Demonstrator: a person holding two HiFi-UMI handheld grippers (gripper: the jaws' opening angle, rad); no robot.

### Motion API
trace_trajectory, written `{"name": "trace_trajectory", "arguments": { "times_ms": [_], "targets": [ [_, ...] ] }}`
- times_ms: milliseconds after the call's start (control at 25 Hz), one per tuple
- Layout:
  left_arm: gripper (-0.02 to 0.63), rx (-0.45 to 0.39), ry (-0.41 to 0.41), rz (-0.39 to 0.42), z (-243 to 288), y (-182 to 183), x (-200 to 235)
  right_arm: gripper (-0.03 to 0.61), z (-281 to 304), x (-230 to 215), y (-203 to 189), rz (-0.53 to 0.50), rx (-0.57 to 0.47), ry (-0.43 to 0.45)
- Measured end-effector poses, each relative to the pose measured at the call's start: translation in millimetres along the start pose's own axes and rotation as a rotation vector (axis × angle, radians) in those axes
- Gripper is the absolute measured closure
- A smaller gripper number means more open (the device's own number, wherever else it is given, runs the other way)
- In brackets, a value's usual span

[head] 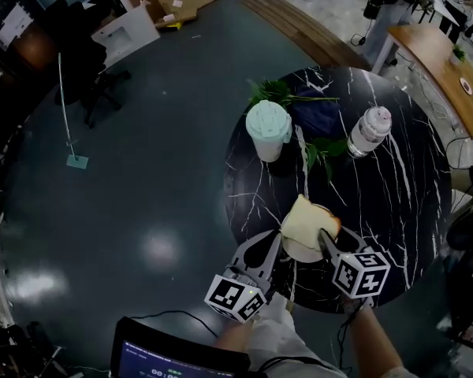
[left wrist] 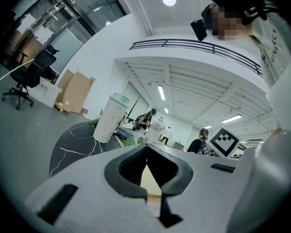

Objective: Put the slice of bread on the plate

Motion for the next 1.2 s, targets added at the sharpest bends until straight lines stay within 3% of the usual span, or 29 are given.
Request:
{"name": "trace_trajectory", "arguments": {
  "times_ms": [120,240,800,1200],
  "targets": [
    [0.606,-0.002,0.002,-0.005,-0.3,-1.0,0.0,0.397,-0.8,3.5,1.9,-0.140,0.017,-0.073],
    [0.606,-0.002,-0.002,-0.008,1.3,-1.5,-1.3,0.388,-2.9,3.8,2.1,-0.195,0.034,-0.106],
    [0.606,0.011,-0.022,-0.011,6.5,-7.8,-9.4,0.388,-23.6,-14.1,-9.7,-0.098,0.021,-0.105],
    [0.606,0.014,-0.027,-0.003,1.4,-9.2,-19.1,0.388,-41.8,0.4,-8.2,-0.070,-0.014,0.004]
  ]
}}
Point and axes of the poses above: the fingertips, and each gripper's own axes: z forward along the fingers, x to its left, y out of its top, the point moved 10 cm from there along -z, backward along the fingers, and after that the axes turned 2 degrees about y, right-handed, at the moved point
